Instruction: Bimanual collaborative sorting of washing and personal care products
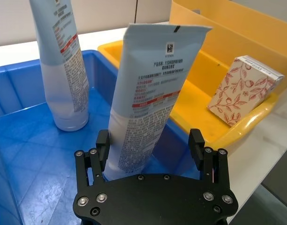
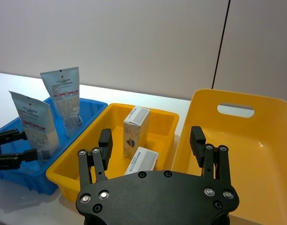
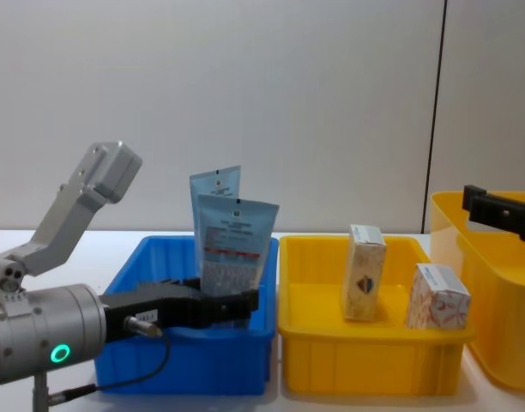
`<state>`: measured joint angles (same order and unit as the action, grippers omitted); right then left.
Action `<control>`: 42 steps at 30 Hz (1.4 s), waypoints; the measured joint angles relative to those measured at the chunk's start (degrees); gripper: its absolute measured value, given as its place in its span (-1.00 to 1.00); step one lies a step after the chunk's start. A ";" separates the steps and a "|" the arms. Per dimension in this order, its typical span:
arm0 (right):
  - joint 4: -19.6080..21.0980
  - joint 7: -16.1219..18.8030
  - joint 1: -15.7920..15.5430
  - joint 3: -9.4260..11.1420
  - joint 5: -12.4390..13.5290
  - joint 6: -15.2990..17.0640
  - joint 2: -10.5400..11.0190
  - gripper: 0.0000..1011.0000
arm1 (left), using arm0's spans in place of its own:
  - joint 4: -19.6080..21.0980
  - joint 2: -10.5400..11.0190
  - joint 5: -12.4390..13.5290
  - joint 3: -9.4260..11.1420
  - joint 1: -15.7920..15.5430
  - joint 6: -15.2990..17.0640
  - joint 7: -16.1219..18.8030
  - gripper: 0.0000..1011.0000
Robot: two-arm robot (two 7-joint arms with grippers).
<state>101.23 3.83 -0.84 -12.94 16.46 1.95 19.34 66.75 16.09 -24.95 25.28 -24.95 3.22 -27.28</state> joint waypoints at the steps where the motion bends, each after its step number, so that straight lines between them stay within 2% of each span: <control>1: 0.00 0.00 0.00 0.00 0.00 0.00 0.00 0.98 | -0.14 -0.02 0.03 0.02 -0.05 0.01 0.01 0.98; 13: 0.00 0.00 0.00 0.00 0.00 0.00 0.00 0.98 | -3.17 -0.64 1.29 0.40 -1.70 -0.56 0.05 0.98; 22: 0.00 0.00 0.00 0.00 0.00 0.00 0.00 0.98 | -6.34 -1.35 1.94 0.64 -3.70 -2.08 -1.85 0.98; 34: 0.00 0.00 0.00 0.00 0.00 0.00 0.00 0.98 | -10.94 -2.66 0.75 0.72 -6.35 -4.50 -6.26 0.98; 42: 0.00 0.00 0.00 0.00 0.00 0.00 0.00 0.98 | -12.64 -3.07 0.49 0.81 -7.42 -5.11 -6.80 0.98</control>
<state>101.23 3.83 -0.84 -12.94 16.46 1.95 19.34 54.11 13.02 -24.47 26.09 -32.37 -1.89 -34.08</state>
